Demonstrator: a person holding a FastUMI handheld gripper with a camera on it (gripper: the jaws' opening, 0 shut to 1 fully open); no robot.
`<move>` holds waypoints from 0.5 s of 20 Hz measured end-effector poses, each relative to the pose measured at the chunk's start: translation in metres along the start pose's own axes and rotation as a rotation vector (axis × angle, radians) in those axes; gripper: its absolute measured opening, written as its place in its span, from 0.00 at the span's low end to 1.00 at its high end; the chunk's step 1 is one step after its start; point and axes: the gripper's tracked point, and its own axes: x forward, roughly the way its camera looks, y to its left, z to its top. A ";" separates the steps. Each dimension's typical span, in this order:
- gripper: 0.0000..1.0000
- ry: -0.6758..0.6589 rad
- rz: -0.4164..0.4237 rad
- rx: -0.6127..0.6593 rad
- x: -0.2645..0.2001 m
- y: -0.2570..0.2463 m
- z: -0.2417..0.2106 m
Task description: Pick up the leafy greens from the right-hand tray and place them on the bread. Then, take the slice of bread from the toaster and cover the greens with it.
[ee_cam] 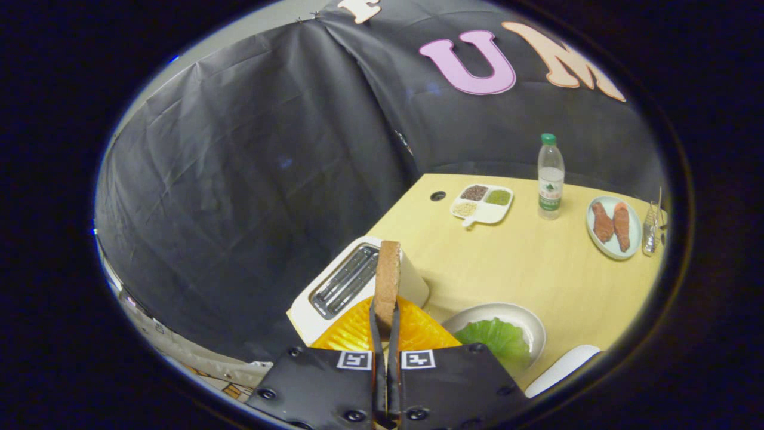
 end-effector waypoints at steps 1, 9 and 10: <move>0.04 0.006 -0.011 0.008 -0.001 -0.006 -0.006; 0.04 0.017 -0.069 0.085 -0.012 -0.052 -0.042; 0.04 0.020 -0.065 0.100 -0.011 -0.055 -0.047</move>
